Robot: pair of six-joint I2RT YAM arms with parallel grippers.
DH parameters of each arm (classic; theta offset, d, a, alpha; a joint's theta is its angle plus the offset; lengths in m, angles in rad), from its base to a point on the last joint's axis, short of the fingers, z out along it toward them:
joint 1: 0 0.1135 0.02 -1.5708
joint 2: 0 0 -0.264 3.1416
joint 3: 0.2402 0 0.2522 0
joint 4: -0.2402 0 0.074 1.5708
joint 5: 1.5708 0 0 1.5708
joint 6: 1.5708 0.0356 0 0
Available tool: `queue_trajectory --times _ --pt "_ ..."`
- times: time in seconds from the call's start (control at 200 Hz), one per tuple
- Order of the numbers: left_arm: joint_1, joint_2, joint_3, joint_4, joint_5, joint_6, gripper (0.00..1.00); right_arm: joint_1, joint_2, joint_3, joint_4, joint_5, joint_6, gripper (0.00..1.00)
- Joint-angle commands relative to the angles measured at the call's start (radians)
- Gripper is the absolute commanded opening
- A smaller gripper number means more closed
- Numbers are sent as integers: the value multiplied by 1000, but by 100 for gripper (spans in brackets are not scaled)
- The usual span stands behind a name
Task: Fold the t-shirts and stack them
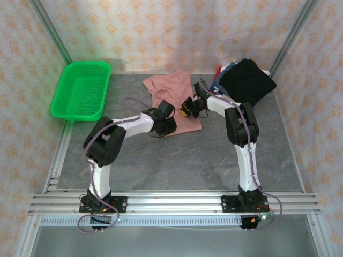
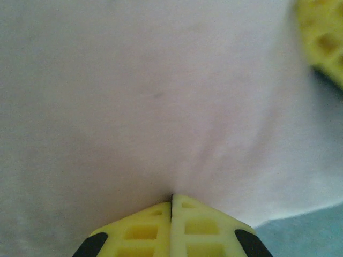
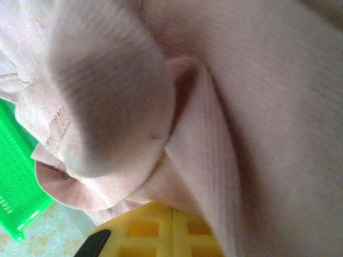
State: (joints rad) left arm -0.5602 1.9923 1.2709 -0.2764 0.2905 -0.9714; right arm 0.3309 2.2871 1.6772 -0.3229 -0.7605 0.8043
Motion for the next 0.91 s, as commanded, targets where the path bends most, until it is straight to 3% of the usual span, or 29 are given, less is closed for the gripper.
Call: queue_trajectory --times 0.0,0.365,0.716,0.901 --pt "-11 51 -30 -69 -76 12 0 -31 47 65 49 24 46 0" --pt "-29 96 -79 -108 -70 49 0 -74 204 279 65 2 145 1" --pt "-87 100 -106 -115 -36 90 0 -82 425 595 323 33 441 2" --pt "-87 60 -137 -115 -28 109 0 -96 458 685 362 36 492 2"
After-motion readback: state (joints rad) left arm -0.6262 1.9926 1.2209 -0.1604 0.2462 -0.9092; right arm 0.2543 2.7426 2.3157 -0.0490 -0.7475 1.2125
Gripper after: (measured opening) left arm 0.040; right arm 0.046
